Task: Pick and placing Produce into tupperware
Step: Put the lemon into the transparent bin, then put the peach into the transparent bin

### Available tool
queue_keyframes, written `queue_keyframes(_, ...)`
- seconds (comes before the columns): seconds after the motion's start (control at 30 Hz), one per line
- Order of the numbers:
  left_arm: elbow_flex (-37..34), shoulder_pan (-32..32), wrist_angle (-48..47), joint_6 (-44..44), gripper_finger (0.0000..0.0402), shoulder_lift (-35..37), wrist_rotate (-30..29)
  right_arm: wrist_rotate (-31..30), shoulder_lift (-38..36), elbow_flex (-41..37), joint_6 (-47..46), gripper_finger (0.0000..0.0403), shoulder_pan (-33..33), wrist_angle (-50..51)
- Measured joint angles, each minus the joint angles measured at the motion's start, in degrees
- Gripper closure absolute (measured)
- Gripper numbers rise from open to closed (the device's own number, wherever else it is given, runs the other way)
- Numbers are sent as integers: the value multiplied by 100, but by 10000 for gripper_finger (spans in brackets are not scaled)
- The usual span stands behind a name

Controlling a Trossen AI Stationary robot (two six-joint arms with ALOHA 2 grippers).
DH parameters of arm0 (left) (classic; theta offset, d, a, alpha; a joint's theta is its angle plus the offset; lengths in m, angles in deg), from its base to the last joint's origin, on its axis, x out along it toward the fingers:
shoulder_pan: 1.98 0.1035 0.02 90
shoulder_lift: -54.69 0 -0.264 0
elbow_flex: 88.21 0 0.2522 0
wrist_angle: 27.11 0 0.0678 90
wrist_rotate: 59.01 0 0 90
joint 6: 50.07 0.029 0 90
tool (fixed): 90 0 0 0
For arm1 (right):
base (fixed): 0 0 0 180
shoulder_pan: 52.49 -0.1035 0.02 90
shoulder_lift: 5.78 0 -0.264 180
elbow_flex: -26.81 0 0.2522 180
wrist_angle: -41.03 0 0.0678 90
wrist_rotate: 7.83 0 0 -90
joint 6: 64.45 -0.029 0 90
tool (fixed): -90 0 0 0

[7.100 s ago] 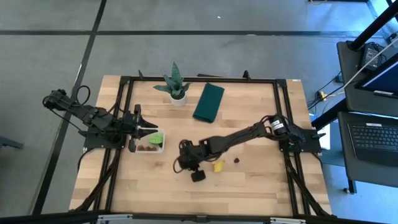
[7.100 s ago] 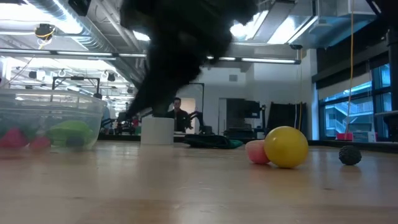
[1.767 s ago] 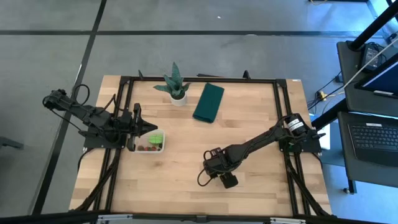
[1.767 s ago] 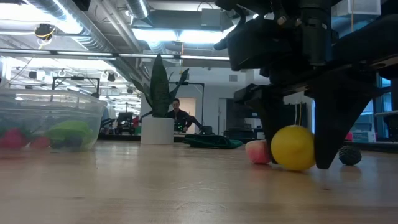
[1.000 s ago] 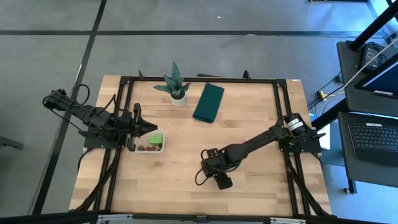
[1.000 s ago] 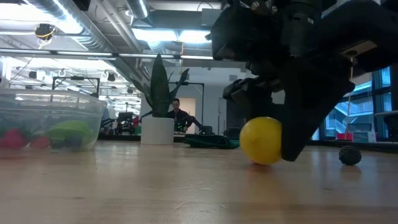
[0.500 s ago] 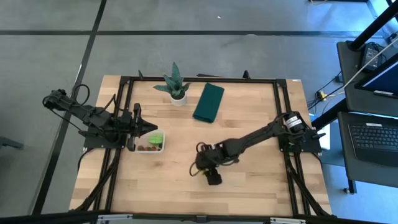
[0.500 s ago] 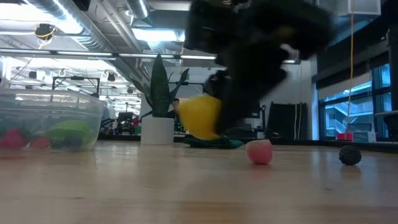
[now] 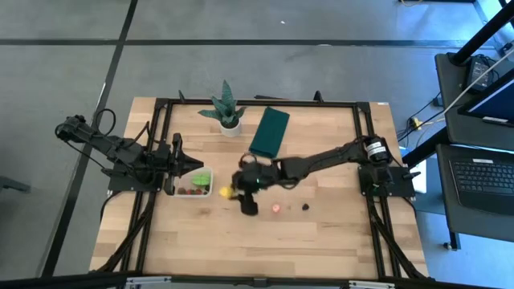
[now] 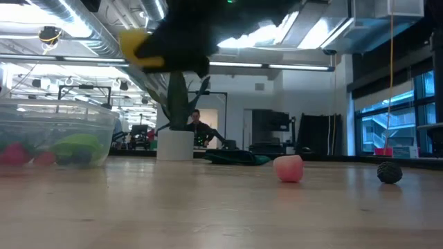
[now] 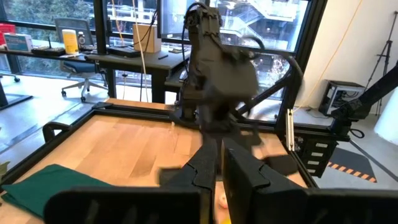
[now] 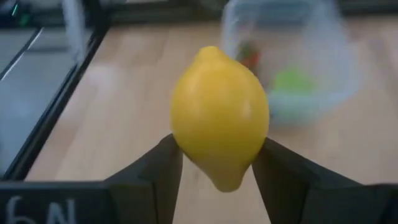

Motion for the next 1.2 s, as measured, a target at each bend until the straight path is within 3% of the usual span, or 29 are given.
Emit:
queue_keyframes(0.33, 0, -1, 0, 9, 397, 0, 0, -15, 0, 324, -2, 226, 463, -748)
queue_keyframes(0.5, 0, -1, 4, 11, 386, 2, -1, -17, 376, 388, -106, 256, 569, -1601)
queue_keyframes(0.7, -4, 0, 4, 7, 378, 0, 0, 23, 1026, 901, -279, 292, 572, -1558)
queue_keyframes(0.9, -2, 0, 8, 6, 385, 2, 0, 33, 1175, 1105, -232, 301, 568, -1307)
queue_keyframes(1.2, -2, -1, 7, 0, 399, 0, 0, 495, 1067, 1109, 161, 301, 501, 554)
